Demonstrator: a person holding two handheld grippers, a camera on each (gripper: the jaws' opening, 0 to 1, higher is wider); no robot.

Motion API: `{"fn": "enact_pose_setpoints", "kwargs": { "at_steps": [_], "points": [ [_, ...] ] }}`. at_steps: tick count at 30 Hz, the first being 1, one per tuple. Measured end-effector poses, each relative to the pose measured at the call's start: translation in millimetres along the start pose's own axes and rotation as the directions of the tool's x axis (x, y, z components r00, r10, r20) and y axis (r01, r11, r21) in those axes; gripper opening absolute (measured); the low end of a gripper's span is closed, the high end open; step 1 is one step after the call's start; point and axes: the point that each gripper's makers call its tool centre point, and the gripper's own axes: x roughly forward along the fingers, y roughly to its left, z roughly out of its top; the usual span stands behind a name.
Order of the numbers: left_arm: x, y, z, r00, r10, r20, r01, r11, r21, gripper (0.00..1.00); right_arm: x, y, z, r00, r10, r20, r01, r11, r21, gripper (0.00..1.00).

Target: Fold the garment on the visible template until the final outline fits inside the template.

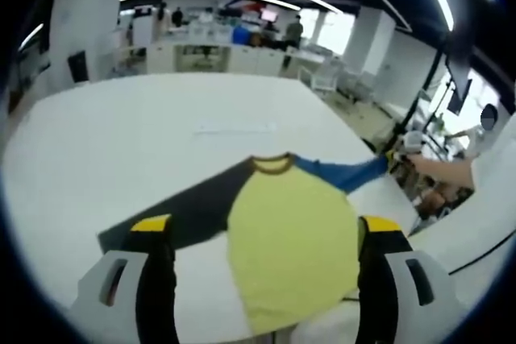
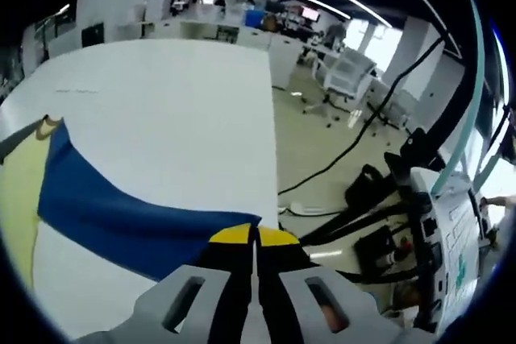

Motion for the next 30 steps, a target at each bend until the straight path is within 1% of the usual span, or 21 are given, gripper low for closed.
{"fn": "enact_pose_setpoints", "kwargs": {
  "at_steps": [5, 9, 14, 17, 19, 22, 24, 28, 30],
  "points": [
    [-4, 2.8, -3.2, 1.0, -0.002, 0.001, 0.002, 1.0, -0.001, 0.9, -4, -8, 3.8, 1.0, -0.018, -0.013, 0.018, 0.999, -0.033, 0.01],
    [-6, 3.0, -4.9, 1.0, -0.007, -0.002, 0.007, 1.0, 0.005, 0.89, -8, -14, 14.7, 1.0, -0.028, -0.004, 0.028, 0.999, -0.04, 0.01],
    [-6, 1.4, -6.3, 1.0, -0.02, -0.011, 0.02, 1.0, 0.014, 0.89, -11, -12, 28.0, 1.0, -0.026, 0.013, 0.027, 0.998, -0.055, 0.01],
    [-7, 1.6, -6.6, 1.0, -0.028, -0.012, 0.028, 0.999, 0.019, 0.89, -18, -1, 37.5, 0.999, 0.0, 0.04, 0.001, 0.999, -0.035, 0.01],
    [-7, 2.0, -6.7, 0.999, -0.031, -0.011, 0.031, 0.999, 0.019, 0.89, -23, 9, 41.4, 0.998, 0.032, 0.054, -0.031, 0.999, -0.026, 0.01],
    [-7, 2.4, -8.4, 0.999, -0.042, -0.014, 0.043, 0.999, 0.024, 0.89, -32, 19, 48.6, 0.995, 0.064, 0.072, -0.061, 0.998, -0.034, 0.01],
    [-6, 2.8, -9.6, 0.999, -0.049, -0.017, 0.049, 0.998, 0.028, 0.88, -42, 27, 58.3, 0.99, 0.095, 0.104, -0.092, 0.995, -0.029, 0.01],
    [-5, 4.3, -9.7, 0.998, -0.065, -0.016, 0.065, 0.997, 0.031, 0.88, -61, 40, 74.8, 0.98, 0.141, 0.141, -0.135, 0.99, -0.05, 0.01],
    [-5, 5.0, -9.1, 0.997, -0.073, -0.015, 0.074, 0.996, 0.039, 0.88, -73, 51, 84.4, 0.97, 0.178, 0.163, -0.169, 0.983, -0.069, 0.01]
  ]
}}
